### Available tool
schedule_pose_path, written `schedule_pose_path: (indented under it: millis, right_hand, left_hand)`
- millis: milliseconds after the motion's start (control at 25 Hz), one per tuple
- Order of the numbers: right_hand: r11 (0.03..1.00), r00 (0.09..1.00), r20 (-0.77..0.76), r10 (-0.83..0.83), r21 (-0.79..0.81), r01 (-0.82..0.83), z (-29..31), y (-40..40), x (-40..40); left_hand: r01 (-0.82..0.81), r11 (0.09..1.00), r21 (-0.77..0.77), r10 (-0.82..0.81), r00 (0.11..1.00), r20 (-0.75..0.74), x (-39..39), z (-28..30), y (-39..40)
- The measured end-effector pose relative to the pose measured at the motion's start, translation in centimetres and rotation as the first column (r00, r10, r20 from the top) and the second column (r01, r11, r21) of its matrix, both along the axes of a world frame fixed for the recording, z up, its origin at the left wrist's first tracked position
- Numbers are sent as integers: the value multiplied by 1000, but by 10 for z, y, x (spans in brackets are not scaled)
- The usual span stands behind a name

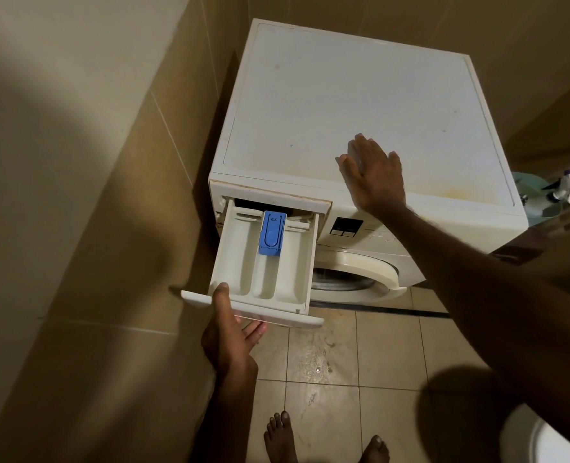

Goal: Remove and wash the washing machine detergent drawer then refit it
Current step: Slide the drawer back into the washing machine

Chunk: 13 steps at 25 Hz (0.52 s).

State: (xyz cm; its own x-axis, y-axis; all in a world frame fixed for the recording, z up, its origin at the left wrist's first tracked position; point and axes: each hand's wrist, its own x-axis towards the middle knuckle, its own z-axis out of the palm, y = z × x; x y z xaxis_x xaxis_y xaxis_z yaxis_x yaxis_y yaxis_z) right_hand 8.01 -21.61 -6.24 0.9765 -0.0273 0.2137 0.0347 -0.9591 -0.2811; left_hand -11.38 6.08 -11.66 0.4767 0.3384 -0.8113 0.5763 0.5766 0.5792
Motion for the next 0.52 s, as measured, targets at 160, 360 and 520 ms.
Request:
schedule_pose_path:
  millis: [160,360,520]
  right_hand:
    - [1000,999,-41,-14,14,14,2,1,1]
    - [1000,999,-47,-18,-8,17,2,0,2]
    - [1000,998,-60,-23,-22,22,1,0,2]
  left_hand:
    - [-18,1000,23,18,1000,3,1,7,-2]
    - [-55,997,58,54,998,19,3,15,-5]
    - [-74,991,110,74,997,-2,7,17,-8]
